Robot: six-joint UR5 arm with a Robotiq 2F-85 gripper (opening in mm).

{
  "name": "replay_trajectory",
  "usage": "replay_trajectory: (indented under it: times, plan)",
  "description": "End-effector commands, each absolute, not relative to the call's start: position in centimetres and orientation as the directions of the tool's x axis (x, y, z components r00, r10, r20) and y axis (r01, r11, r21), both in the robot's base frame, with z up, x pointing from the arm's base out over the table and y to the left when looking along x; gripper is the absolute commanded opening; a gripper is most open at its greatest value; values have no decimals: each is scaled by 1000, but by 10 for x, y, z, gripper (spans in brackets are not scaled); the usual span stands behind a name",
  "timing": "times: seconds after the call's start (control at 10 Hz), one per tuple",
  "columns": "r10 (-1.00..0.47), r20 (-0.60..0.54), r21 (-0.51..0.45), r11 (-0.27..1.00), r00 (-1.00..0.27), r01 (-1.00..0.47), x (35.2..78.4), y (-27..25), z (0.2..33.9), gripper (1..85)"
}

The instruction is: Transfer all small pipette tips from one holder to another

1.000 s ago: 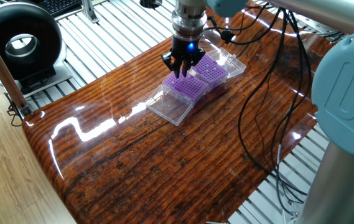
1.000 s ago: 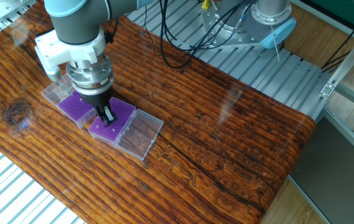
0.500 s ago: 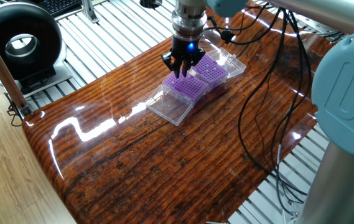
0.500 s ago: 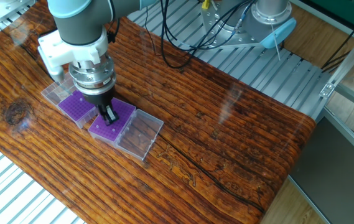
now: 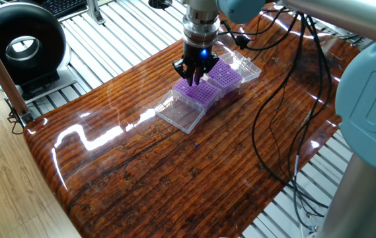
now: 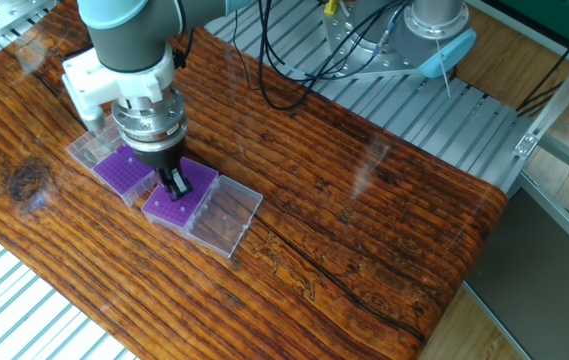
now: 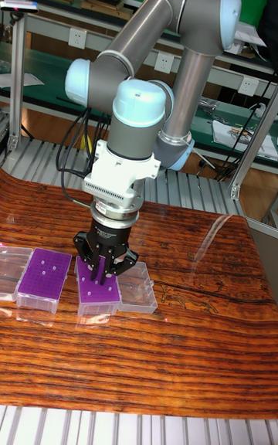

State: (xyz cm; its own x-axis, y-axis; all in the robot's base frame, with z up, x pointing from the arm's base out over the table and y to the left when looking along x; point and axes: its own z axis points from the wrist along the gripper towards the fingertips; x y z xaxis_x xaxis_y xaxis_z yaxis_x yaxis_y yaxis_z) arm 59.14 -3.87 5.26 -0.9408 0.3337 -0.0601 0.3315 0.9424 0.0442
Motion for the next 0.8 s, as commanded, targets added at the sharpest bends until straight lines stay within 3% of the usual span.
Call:
replay_trajectory:
  times: [0.0, 0.7]
  plan:
    - [337, -63, 60, 941, -940, 333, 593, -38, 49, 243]
    - [332, -70, 58, 943, -941, 329, 594, -39, 45, 217]
